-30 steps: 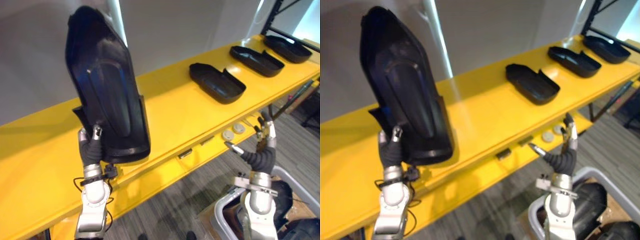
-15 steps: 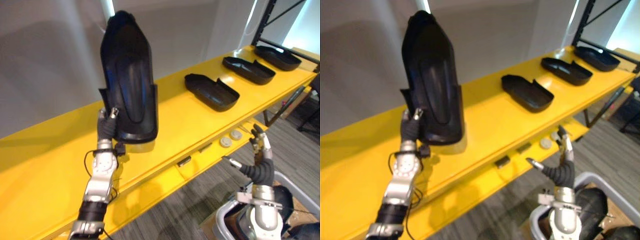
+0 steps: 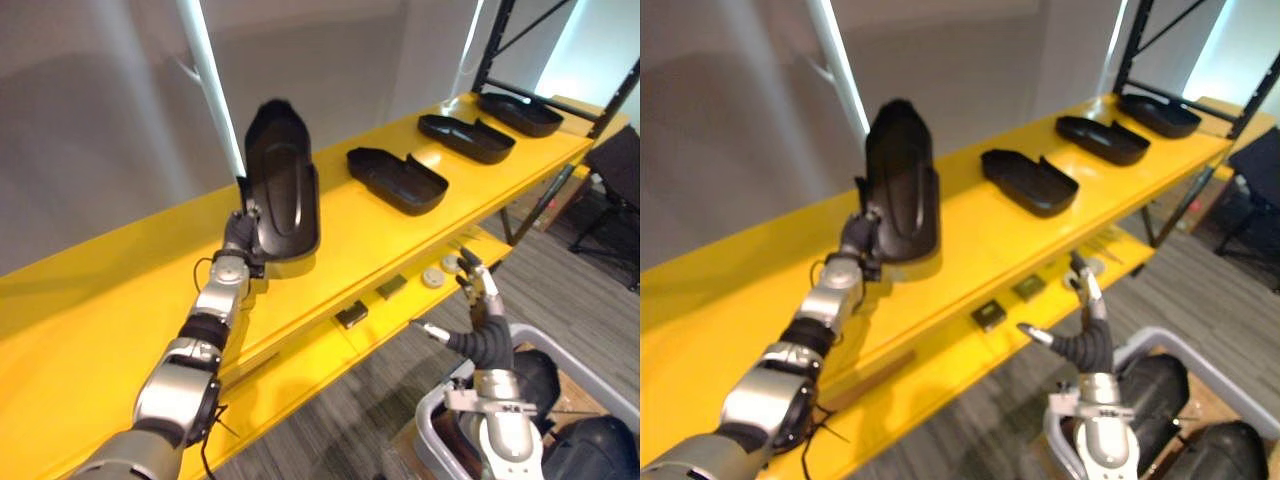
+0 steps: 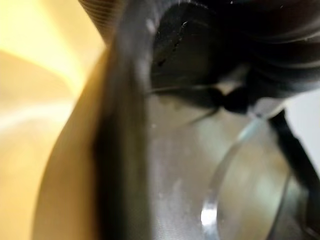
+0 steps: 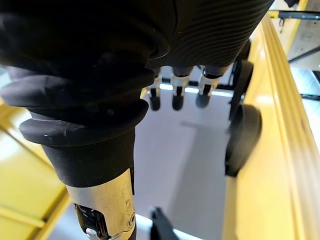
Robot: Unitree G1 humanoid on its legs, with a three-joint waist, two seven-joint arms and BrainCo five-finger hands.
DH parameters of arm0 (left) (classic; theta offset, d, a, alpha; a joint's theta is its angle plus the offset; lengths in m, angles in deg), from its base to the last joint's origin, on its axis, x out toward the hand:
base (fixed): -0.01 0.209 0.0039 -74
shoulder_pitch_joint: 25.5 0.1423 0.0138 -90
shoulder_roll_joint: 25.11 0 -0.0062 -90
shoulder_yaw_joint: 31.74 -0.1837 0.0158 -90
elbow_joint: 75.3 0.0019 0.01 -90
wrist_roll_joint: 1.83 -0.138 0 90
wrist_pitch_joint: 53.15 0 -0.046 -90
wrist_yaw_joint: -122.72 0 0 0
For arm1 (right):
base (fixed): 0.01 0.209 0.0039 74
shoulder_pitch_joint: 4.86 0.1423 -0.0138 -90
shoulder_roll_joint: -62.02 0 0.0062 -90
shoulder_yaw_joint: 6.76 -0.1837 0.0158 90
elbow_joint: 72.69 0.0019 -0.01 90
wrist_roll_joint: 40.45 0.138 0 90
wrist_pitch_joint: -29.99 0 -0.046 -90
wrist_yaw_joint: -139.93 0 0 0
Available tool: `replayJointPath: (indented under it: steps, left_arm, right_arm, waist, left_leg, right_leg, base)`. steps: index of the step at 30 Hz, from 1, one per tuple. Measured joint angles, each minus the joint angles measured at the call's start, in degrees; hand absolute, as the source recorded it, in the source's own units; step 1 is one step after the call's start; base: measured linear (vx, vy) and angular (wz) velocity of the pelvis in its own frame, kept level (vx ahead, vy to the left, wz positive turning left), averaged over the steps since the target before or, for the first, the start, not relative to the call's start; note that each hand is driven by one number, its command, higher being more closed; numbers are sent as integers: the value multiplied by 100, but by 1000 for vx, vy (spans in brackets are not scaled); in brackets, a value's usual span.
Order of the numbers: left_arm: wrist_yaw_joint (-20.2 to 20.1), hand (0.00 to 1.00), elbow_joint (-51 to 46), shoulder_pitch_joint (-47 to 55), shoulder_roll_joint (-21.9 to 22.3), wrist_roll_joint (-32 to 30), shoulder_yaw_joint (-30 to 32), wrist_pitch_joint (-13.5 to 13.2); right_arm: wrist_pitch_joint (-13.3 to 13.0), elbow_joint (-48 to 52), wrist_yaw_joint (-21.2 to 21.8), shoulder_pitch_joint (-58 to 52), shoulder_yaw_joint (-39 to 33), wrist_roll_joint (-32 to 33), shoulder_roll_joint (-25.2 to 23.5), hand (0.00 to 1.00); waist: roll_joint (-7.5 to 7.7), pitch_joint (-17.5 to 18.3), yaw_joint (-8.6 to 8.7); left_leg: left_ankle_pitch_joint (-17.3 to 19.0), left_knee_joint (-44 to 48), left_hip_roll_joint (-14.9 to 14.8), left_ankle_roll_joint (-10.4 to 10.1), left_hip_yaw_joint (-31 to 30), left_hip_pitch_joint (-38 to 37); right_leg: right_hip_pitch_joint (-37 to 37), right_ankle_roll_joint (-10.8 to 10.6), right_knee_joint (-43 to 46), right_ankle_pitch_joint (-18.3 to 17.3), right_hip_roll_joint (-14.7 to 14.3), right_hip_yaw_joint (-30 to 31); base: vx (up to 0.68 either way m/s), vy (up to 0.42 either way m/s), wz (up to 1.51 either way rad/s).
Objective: Walk over and take plastic housings, then place them on the shelf
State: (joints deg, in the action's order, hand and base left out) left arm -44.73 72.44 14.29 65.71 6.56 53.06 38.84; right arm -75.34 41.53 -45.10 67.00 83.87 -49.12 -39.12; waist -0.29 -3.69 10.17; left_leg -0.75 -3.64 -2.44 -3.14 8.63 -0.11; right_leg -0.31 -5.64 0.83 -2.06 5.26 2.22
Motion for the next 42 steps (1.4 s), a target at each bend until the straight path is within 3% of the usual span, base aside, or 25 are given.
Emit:
replayJointPath:
  steps: [4, 16, 17, 32, 38, 42]
  left_arm:
    - [-32, 100, 402, -149, -2, -202, 55, 155]
    - [-43, 100, 927, -369, -3, -526, 545, 325]
    - [-43, 0, 927, -377, -3, -593, 585, 335]
    - [-80, 0, 890, -568, -4, -953, 800, 437]
    - [-160, 0, 21, -554, -41, -907, 612, 381]
    - [-216, 0, -324, -502, -402, -610, 440, 307]
  right_arm:
    - [0, -1, 33, -217, 108, 0, 13, 0]
    - [0, -1, 134, -416, 138, 1, 16, 0]
    - [0, -1, 135, -415, 143, 1, 16, 0]
    - [0, 0, 139, -373, 198, 2, 22, 0]
    - [0, 0, 137, -236, 177, 5, 20, 0]
    - [2, -1, 136, -85, 142, 5, 10, 0]
  waist:
    - [129, -48, 1]
    - [201, -90, 10]
    - [209, -96, 10]
    - [244, -117, 17]
    - [245, -124, -7]
    - [230, -133, -17]
  left_leg:
    - [-14, 2, -2, -1, -9, -3]
    - [-15, 3, 9, 1, -71, 0]
    - [-15, 3, 9, 1, -71, 0]
    - [-15, -39, 13, 1, -81, 1]
    - [-16, -39, 8, 0, -183, 17]
    - [-16, -38, 1, 0, -190, 14]
  right_leg:
    - [-1, 5, 19, 3, -20, -21]
    - [32, 8, 12, 0, -18, -83]
    - [32, 9, 11, 0, -18, -83]
    - [34, 9, -29, 0, -11, -93]
    - [63, 32, -25, -14, 4, -207]
    - [73, 43, -28, -21, -1, -218]
  base:
    - [-8, -3, 2]
    - [0, -2, 1]
    - [0, 0, 0]
    - [0, 0, 0]
    - [3, -7, 8]
    - [0, 0, 0]
